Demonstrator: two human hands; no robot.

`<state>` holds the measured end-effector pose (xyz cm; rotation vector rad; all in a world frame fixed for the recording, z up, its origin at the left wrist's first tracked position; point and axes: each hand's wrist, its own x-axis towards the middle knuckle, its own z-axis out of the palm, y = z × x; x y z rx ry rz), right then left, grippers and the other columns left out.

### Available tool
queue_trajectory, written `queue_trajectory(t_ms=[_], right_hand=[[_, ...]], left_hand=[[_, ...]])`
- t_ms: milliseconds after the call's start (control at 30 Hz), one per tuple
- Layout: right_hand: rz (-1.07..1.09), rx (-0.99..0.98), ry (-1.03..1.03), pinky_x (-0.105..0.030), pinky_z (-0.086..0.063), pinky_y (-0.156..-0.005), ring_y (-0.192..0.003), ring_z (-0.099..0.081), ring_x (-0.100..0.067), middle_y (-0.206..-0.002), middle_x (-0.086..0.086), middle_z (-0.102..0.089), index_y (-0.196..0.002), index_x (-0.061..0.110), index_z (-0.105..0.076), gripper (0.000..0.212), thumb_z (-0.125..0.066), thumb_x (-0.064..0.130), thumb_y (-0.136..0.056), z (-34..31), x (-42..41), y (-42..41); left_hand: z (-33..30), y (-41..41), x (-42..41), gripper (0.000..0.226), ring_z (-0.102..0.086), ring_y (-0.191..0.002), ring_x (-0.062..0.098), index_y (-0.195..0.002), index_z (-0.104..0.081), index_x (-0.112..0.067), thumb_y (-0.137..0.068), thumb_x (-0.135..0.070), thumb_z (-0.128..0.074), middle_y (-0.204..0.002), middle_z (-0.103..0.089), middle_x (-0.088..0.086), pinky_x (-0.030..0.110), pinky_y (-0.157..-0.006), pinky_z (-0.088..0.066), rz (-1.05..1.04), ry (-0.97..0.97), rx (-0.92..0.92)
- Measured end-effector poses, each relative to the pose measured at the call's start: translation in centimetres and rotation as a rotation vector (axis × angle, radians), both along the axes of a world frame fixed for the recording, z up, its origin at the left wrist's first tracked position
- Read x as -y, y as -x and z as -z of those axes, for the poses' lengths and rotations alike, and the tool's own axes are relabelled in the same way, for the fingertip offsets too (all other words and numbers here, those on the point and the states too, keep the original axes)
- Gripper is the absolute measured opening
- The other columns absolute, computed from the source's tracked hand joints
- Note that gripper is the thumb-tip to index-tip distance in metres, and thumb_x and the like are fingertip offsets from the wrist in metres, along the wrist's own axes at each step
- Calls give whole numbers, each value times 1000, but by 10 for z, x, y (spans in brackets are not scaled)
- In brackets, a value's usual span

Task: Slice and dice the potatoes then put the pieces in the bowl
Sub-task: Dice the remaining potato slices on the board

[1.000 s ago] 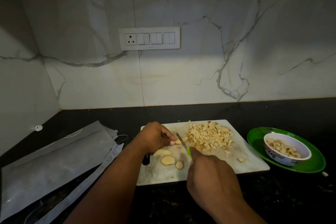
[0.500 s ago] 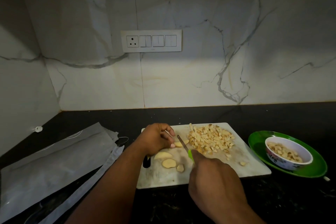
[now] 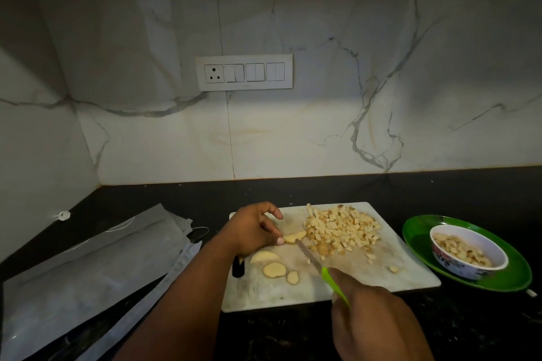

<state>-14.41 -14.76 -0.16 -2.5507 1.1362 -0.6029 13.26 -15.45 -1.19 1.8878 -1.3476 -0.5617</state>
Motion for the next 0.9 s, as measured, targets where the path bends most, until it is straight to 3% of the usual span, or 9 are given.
queue_trajectory(t_ms=[67, 167, 300, 400, 500, 700, 800, 900], right_hand=[[37, 132, -9, -16, -42, -99, -122, -56, -9, -130, 17, -63, -143, 53, -40, 52, -50, 45, -93, 7, 4, 8], [87, 406, -67, -14, -35, -101, -126, -54, -11, -128, 18, -63, -128, 42, -63, 41, -65, 29, -89, 23, 15, 12], [82, 503, -116, -19, -37, -104, -124, -53, -4, -125, 22, -63, -122, 38, -68, 38, -69, 22, -88, 32, 23, 11], [74, 536, -166, -4, -37, -89, -110, -58, 2, -113, 27, -65, -119, 38, -70, 36, -70, 21, -88, 33, 27, 13], [71, 572, -237, 6, -35, -73, -91, -55, 17, -108, 25, -68, -119, 36, -71, 35, -69, 19, -89, 34, 31, 12], [42, 625, -310, 3, -39, -65, -87, -52, 27, -97, 33, -63, -118, 30, -73, 34, -69, 12, -89, 32, 32, 13], [25, 619, -324, 0, -41, -61, -77, -56, 21, -81, 38, -64, -116, 33, -73, 34, -69, 11, -90, 31, 31, 14], [-3, 595, -320, -1, -40, -61, -77, -57, 20, -80, 39, -63, -115, 34, -72, 33, -68, 13, -90, 32, 32, 14]], left_hand=[[-1, 4, 0, 40, -74, -87, 6, -107, -70, -27, -76, -17, -93, -89, -79, -4, 24, -87, -53, -15, -5, 18], [-6, 21, 3, 36, -68, -93, 1, -111, -73, -35, -79, -36, -89, -101, -73, -13, 21, -84, -52, -66, -1, 222], [-8, 43, 14, 48, -65, -103, 1, -128, -70, -35, -83, -47, -81, -116, -72, -17, 29, -95, -56, -70, -71, 404], [-6, 47, 22, 47, -65, -110, 4, -128, -73, -31, -85, -48, -78, -124, -71, -16, 32, -99, -56, -55, -109, 473], [-4, 48, 25, 41, -64, -107, 4, -124, -75, -30, -87, -47, -78, -120, -71, -15, 30, -97, -56, -54, -91, 470], [-2, 40, 27, 13, -62, -96, -2, -100, -79, -30, -87, -28, -79, -99, -68, -20, 29, -94, -56, 26, -44, 358], [-5, 30, 20, 15, -62, -96, -1, -94, -80, -30, -83, -19, -80, -101, -69, -19, 22, -88, -50, 108, -70, 296], [-8, 18, 9, 28, -64, -97, -1, -93, -79, -35, -79, -10, -79, -102, -71, -19, 22, -89, -51, 187, -83, 229]])
